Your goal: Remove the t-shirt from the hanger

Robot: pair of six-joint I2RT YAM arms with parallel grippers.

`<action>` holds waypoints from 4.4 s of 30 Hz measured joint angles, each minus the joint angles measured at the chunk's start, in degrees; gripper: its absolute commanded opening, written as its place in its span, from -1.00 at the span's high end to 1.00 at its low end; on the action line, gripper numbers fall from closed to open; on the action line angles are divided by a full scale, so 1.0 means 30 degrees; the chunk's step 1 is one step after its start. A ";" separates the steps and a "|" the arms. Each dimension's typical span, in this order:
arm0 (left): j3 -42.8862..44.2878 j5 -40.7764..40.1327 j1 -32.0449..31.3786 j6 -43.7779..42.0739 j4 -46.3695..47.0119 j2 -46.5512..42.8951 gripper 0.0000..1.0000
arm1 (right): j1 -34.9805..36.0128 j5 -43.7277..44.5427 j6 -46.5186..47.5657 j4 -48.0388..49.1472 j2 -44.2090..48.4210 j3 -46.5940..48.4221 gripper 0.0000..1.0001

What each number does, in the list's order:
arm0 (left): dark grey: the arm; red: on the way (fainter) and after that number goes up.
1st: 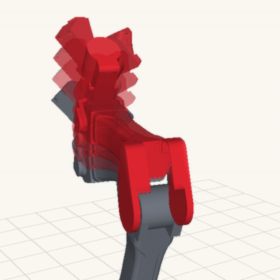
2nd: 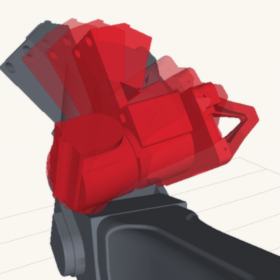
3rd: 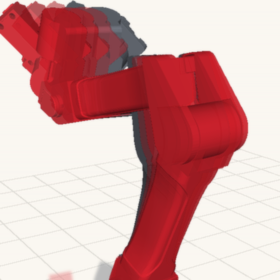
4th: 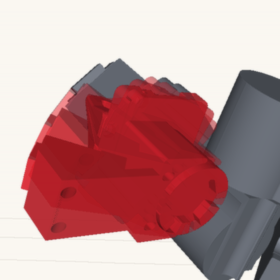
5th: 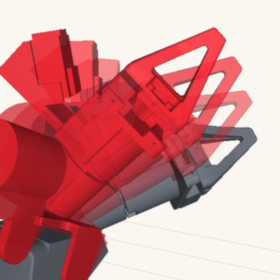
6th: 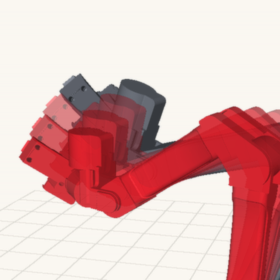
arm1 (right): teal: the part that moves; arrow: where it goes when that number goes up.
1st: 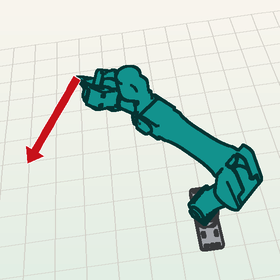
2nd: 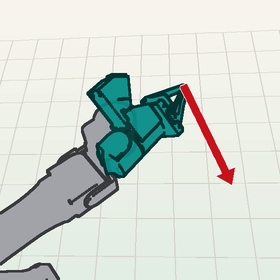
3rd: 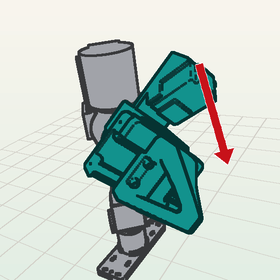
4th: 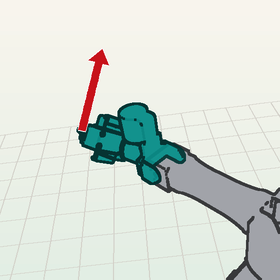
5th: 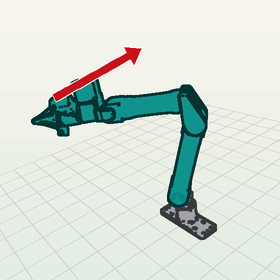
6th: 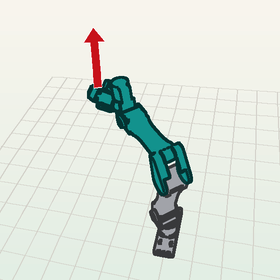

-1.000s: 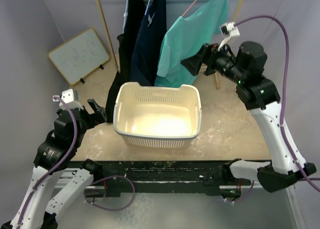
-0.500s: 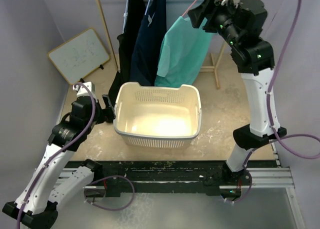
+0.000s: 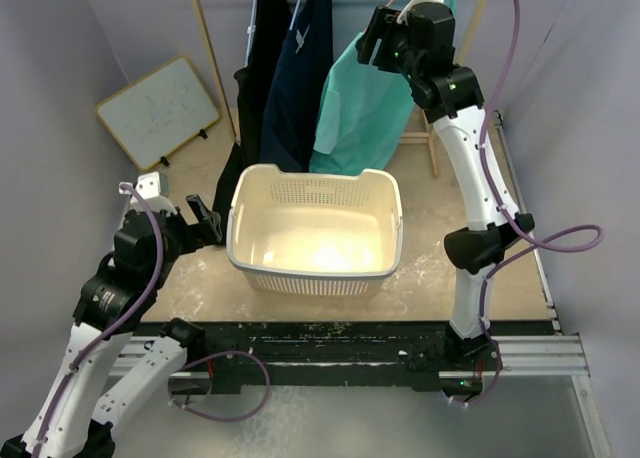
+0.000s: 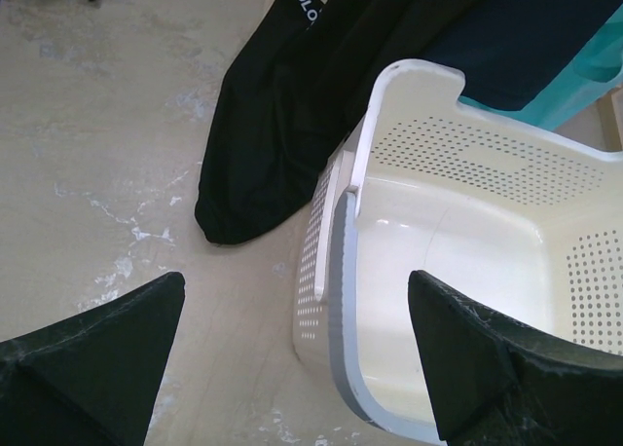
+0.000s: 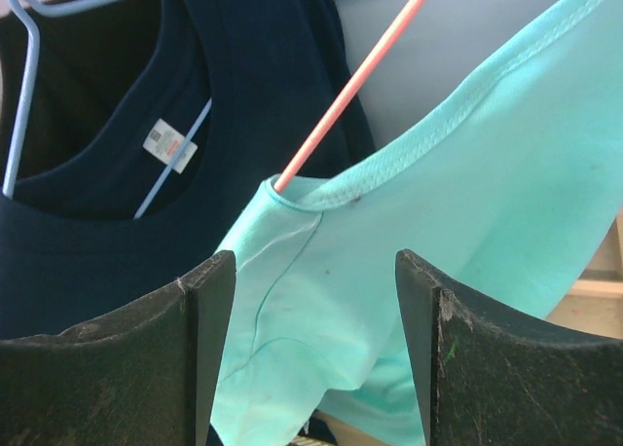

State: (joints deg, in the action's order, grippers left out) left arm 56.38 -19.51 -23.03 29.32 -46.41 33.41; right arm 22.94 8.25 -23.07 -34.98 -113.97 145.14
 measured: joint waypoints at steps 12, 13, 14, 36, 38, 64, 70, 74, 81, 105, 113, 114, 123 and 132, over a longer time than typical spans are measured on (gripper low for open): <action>0.0000 0.0153 0.0000 0.0000 0.0000 0.0896 -0.98 | 0.0015 0.0940 -0.0182 0.1974 0.0138 0.0328 -0.30; 0.0000 0.0146 0.0000 0.0000 0.0000 0.0896 -0.98 | 0.0015 0.0940 -0.0197 0.1938 -0.0044 0.0750 -0.27; 0.0000 0.0153 0.0000 0.0000 0.0000 0.0903 -0.98 | 0.0015 0.0940 -0.0248 0.2011 -0.0211 0.1093 -0.24; 0.0000 0.0146 0.0000 0.0007 0.0000 0.0896 -0.98 | 0.0015 0.1770 -0.0605 0.2310 -0.1800 0.1107 0.11; 0.0000 0.0153 0.0000 0.0000 0.0000 0.0896 -0.98 | 0.0015 0.2288 -0.0539 0.2200 -0.1253 0.0306 0.15; 0.0000 0.0219 0.0000 0.0007 0.0000 0.0838 -0.98 | -0.3024 0.2725 -0.0197 0.0379 0.1574 -0.2295 1.00; 0.0000 0.0233 0.0000 -0.0022 0.0007 0.0838 -0.98 | -0.3038 0.2696 0.0306 0.0503 0.1545 -0.2295 1.00; -0.0117 0.0474 0.0000 -0.0248 0.0175 0.0474 -0.98 | -0.3038 0.2710 0.1260 0.0656 0.1574 -0.2273 1.00; -0.1413 0.0823 0.0000 -0.0525 0.1319 -0.1719 -0.98 | -0.3045 0.2229 0.3155 0.0918 0.1785 -0.0882 1.00; -0.1902 0.3242 0.0000 -0.1617 0.3162 -0.2164 -0.98 | -0.3067 -0.4699 0.2171 -0.0408 0.7774 -0.2047 1.00; -0.1902 0.3555 0.0000 -0.1632 0.3184 -0.2208 -0.98 | -0.3067 -0.7016 0.1967 -0.0102 1.0375 -0.2127 1.00; -0.1902 0.3585 0.0000 -0.1632 0.3184 -0.2208 -0.98 | -0.3067 -0.7417 0.1887 0.0102 1.0593 -0.1858 1.00; -0.1909 0.3650 0.0000 -0.1639 0.3184 -0.2331 -0.98 | -0.3060 -1.1118 -0.0270 0.4284 1.1285 0.0058 0.98; -0.1909 0.3650 0.0000 -0.1647 0.3235 -0.2718 -0.98 | -0.3060 -1.2553 -0.2404 0.7883 1.1715 0.0342 0.98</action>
State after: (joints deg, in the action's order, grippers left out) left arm 50.65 -8.56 -23.03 24.38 -36.71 25.26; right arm 13.76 -29.41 -30.28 -11.33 -78.83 146.17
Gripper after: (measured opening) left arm 0.990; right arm 0.035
